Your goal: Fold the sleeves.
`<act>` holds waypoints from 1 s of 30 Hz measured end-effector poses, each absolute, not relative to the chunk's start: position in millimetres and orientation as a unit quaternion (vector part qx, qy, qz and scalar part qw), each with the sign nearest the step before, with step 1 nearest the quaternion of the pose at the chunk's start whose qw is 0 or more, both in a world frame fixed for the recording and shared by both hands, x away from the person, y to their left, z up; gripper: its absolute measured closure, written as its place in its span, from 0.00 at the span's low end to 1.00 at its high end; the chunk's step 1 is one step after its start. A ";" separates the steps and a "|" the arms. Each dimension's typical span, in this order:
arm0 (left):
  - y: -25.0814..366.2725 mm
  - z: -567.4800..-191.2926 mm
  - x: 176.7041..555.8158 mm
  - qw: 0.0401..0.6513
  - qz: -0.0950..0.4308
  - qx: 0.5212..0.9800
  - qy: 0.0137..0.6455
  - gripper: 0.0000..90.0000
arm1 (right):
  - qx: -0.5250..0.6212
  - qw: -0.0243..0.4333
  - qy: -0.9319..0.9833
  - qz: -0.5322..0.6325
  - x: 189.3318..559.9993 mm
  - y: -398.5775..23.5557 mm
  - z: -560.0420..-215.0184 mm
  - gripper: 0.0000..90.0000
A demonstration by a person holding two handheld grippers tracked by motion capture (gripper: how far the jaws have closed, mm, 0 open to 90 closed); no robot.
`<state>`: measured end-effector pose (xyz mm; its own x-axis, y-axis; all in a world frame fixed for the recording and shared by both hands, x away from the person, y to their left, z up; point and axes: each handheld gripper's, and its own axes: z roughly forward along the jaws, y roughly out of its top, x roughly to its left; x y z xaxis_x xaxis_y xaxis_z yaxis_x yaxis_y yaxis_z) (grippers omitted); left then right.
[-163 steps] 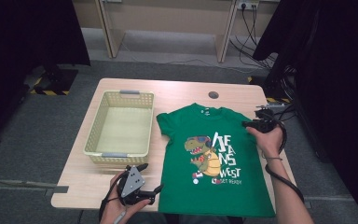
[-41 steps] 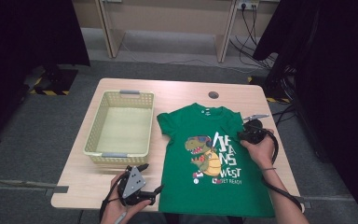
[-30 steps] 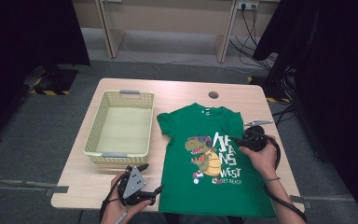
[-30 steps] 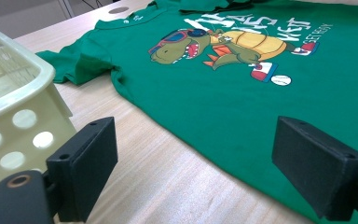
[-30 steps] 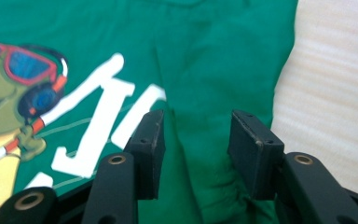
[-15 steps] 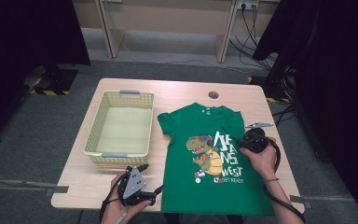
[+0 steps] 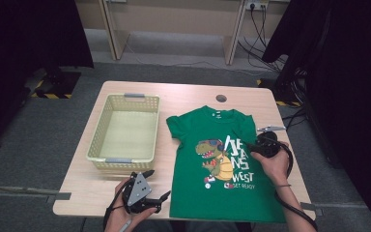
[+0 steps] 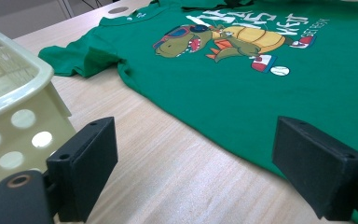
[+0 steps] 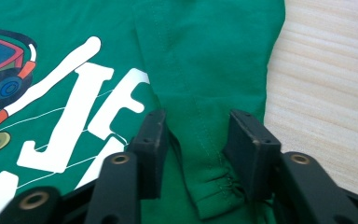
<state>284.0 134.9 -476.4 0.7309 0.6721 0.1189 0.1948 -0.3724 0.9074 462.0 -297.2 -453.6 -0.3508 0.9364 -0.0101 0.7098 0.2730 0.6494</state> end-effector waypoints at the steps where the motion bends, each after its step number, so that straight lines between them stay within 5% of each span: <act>1: 135.0 -476.4 284.2 0.488 0.244 0.792 0.274 0.15 | 0.533 0.201 0.772 0.282 462.0 -297.2 -453.6 0.59; 13: 134.8 -476.5 284.6 0.490 0.242 0.791 0.276 0.15 | 0.463 0.185 0.799 0.335 470.9 -224.6 -414.1 0.46; 30: 135.6 -476.3 284.2 0.492 0.243 0.790 0.275 0.15 | 0.431 0.160 0.820 0.339 489.7 -165.7 -409.7 0.39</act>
<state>284.2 135.6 -476.3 0.7313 0.6725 0.1136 0.1950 -0.3658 0.9100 489.7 -165.7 -409.7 -0.5767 0.8164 0.0310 0.5996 0.3972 0.6948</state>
